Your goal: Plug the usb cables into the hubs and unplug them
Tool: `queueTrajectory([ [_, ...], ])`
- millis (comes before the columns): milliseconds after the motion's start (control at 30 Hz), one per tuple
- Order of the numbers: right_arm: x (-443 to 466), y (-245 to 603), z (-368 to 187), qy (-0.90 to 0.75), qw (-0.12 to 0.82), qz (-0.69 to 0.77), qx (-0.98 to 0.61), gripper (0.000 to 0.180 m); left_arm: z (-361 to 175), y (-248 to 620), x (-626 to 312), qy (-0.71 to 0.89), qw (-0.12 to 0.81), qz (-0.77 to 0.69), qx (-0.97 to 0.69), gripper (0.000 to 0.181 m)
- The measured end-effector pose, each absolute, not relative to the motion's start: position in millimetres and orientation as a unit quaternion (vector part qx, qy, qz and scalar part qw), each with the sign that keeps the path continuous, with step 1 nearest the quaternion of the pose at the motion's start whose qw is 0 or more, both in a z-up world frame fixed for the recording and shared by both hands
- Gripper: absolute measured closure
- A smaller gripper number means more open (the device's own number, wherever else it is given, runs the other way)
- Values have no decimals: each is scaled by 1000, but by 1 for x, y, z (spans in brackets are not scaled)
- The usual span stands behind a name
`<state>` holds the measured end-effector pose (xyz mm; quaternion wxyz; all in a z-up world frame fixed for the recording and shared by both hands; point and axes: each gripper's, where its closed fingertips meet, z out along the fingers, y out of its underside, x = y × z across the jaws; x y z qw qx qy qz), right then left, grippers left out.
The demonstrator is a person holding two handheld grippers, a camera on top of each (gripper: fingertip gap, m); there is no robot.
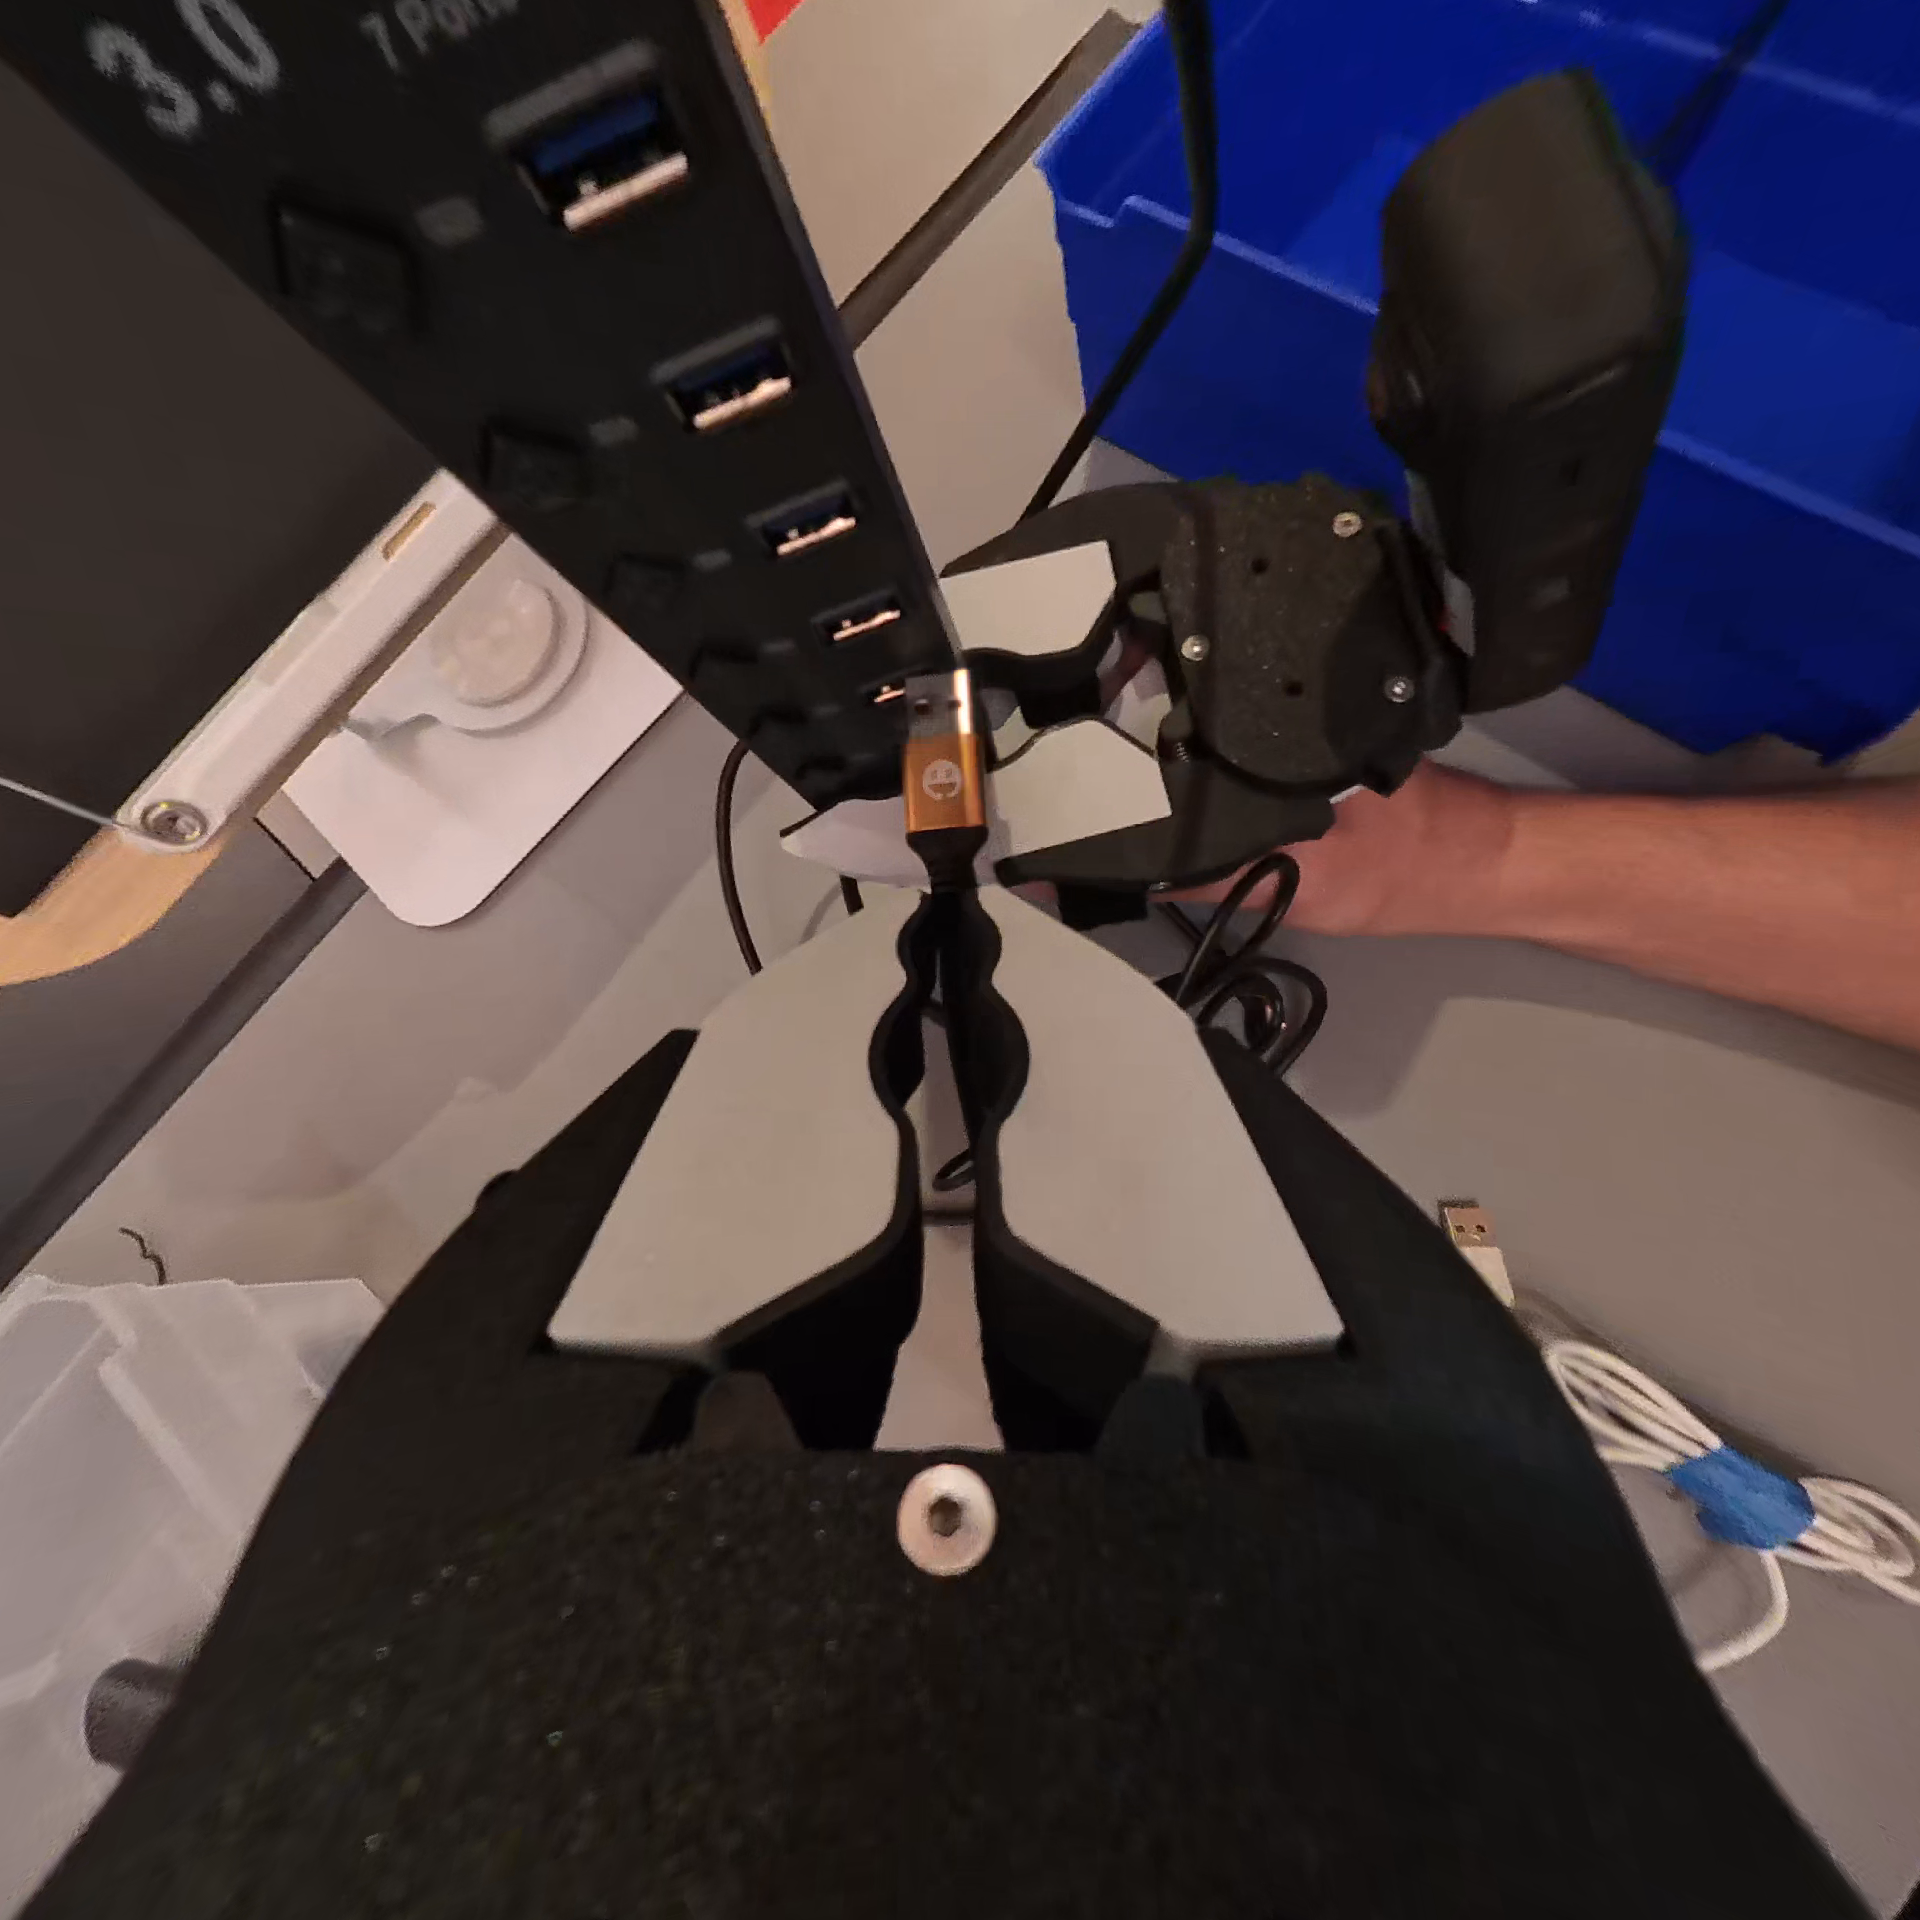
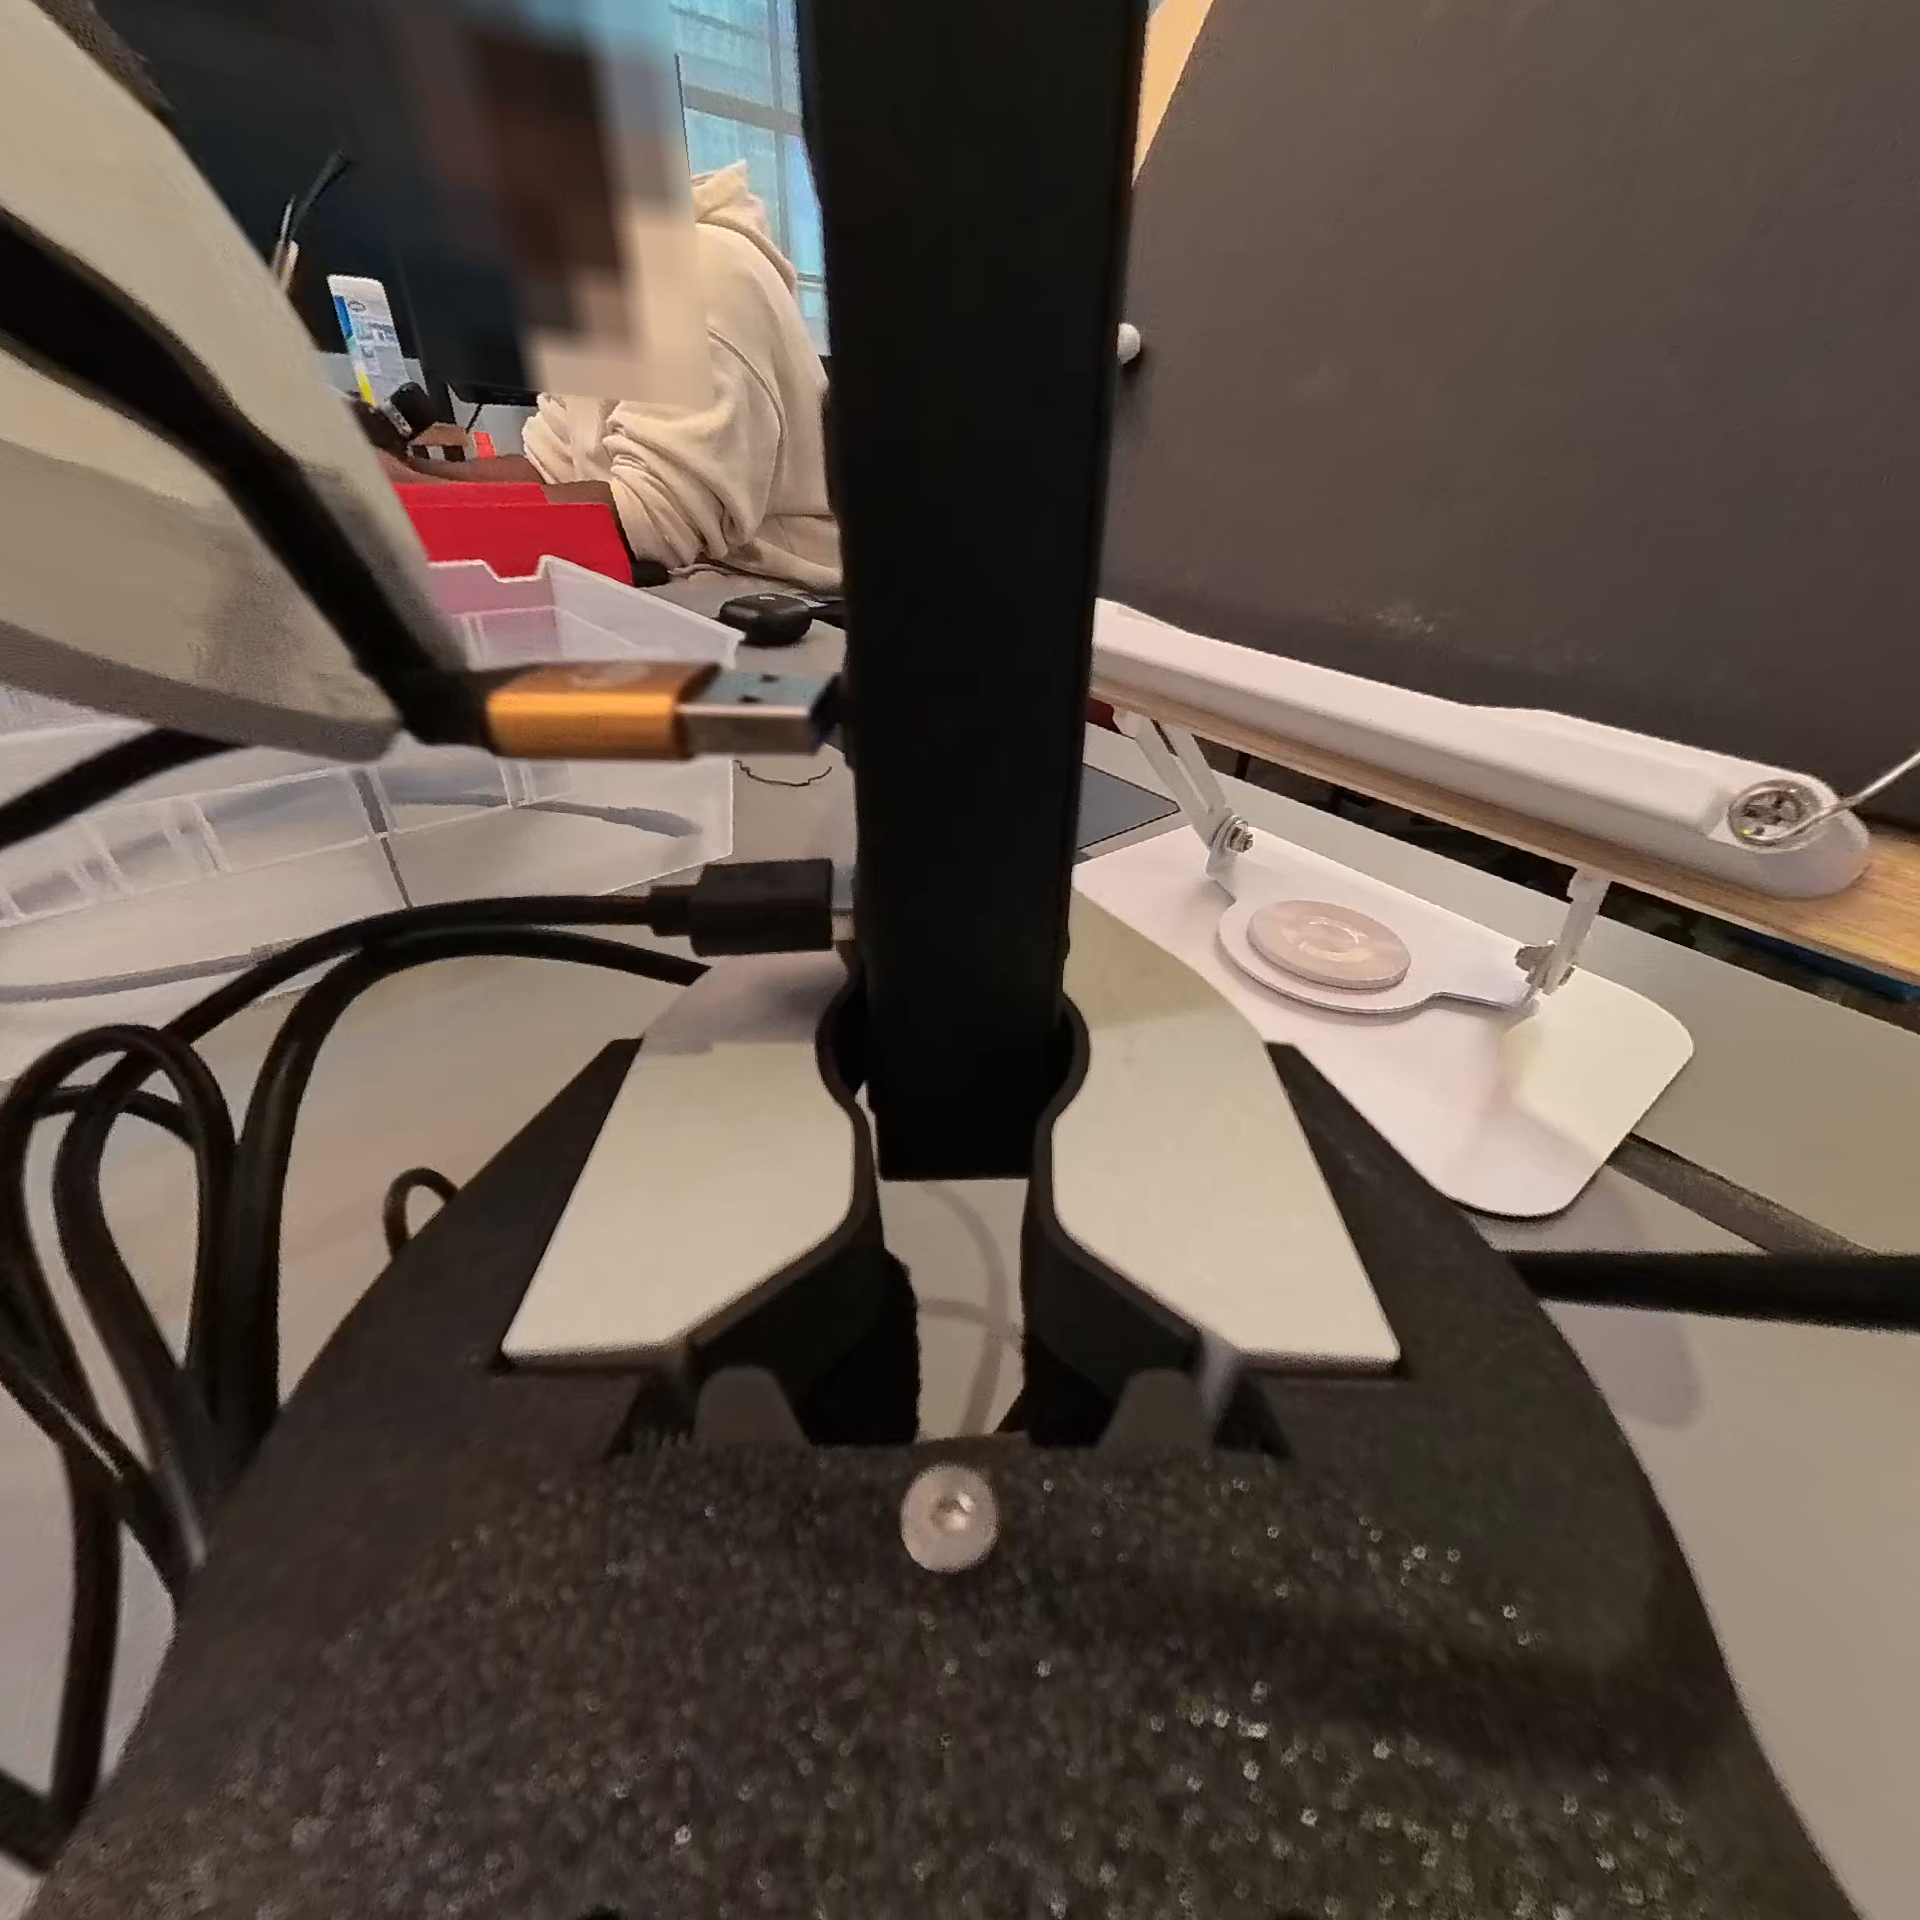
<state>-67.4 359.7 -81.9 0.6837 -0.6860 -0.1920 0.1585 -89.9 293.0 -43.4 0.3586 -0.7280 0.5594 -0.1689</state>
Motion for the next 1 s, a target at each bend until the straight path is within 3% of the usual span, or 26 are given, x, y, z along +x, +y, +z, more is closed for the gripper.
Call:
queueTrajectory([
  [1000, -61, 364, -85, -178, 679, 150, -696, 152, -42, 304, -76, 490, 402, -239, -736, 177],
])
